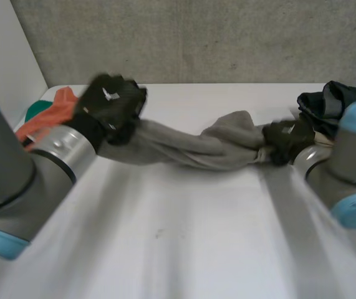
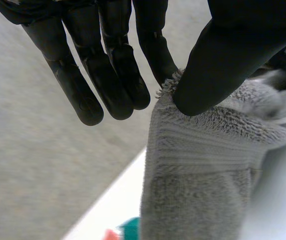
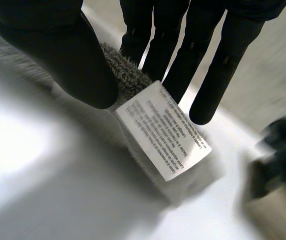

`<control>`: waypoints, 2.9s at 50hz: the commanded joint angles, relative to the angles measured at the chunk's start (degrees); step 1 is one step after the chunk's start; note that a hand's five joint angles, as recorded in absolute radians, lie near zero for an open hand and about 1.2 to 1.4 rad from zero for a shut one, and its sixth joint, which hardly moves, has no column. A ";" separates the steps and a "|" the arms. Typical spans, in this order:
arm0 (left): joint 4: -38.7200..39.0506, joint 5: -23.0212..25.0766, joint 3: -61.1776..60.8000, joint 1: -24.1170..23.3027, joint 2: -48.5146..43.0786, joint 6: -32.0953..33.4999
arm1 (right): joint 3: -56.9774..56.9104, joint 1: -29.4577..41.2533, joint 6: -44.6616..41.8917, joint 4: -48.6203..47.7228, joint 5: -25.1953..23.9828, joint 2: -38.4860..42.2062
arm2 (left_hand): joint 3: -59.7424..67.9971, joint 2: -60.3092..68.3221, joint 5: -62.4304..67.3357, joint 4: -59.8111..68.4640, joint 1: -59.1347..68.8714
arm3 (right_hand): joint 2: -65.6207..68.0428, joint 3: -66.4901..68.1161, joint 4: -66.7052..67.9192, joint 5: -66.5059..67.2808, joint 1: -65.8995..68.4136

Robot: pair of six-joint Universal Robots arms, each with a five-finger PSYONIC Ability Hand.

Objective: Fold the laundry.

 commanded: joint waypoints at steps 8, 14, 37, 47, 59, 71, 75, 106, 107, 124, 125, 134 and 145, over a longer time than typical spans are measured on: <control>-6.26 -2.06 6.63 9.15 14.83 3.08 | -16.04 -16.50 -12.13 32.24 -5.08 -29.12 | 11.67 11.48 14.34 11.38 14.44 | 12.65 12.33 11.56 14.28 16.53; -9.69 -0.83 5.66 9.07 12.21 7.30 | -15.88 -15.98 -13.19 35.42 -5.52 -29.03 | 11.67 11.48 14.34 11.38 14.44 | 12.65 12.33 11.56 14.28 16.53; 20.96 -2.75 38.70 6.69 -24.45 19.08 | -32.22 -4.73 -12.93 -9.01 9.77 -4.07 | 11.67 11.48 14.34 11.38 14.44 | 12.65 12.33 11.56 14.28 16.53; 28.81 -5.92 33.10 4.76 -17.34 19.08 | -27.57 -3.59 -10.73 -27.07 7.76 -8.37 | 11.67 11.48 14.34 11.38 14.44 | 12.65 12.33 11.56 14.28 16.53; 27.31 -5.84 1.66 4.41 -11.71 18.64 | -2.62 -5.17 -9.76 -11.00 3.81 -10.66 | 11.67 11.48 14.34 11.38 14.44 | 12.65 12.33 11.56 14.28 16.53; 27.66 -4.52 -9.54 4.58 -24.35 18.46 | 14.53 -9.30 -8.36 -6.15 -4.02 -6.71 | 11.67 11.48 14.34 11.38 14.44 | 12.65 12.33 11.56 14.28 16.53; 27.49 -3.73 -10.33 5.46 -24.54 18.46 | 15.15 -9.39 -8.44 -5.71 -3.85 -5.91 | 11.67 11.48 14.34 11.38 14.44 | 12.65 12.33 11.56 14.28 16.53; 14.04 10.16 -14.38 19.26 -17.25 0.27 | 16.03 -12.90 -8.27 -4.75 -3.67 -6.18 | -39.11 -39.30 -36.44 -39.40 -36.34 | 12.65 12.33 11.56 14.28 16.53; 14.04 10.25 -14.29 19.61 -17.25 0.27 | 16.03 -12.90 -8.27 -4.75 -3.67 -6.18 | -39.11 -39.30 -36.43 -39.39 -36.34 | 12.65 12.33 11.56 14.28 16.53; 14.57 12.71 -7.00 19.00 -24.89 0.36 | 16.64 -12.90 -8.44 -4.75 -3.94 -6.18 | -29.18 -29.38 -26.51 -29.47 -26.42 | 12.65 12.33 11.56 14.28 16.53; 14.48 12.62 -6.12 18.82 -25.85 0.36 | 16.65 -12.90 -8.36 -4.75 -3.94 -6.18 | -29.18 -29.38 -26.51 -29.47 -26.42 | 12.65 12.33 11.56 14.28 16.53; 14.48 12.09 -2.69 18.73 -28.32 0.45 | 16.91 -12.82 -9.15 -4.75 -3.85 -6.18 | 1.00 0.81 3.68 0.72 3.77 | 12.65 12.33 11.56 14.28 16.53; 9.39 5.51 -9.27 16.28 -14.36 0.71 | 19.72 -12.55 -10.02 0.34 -4.11 -15.66 | 11.67 11.48 14.34 11.38 14.44 | 12.65 12.33 11.56 14.28 16.53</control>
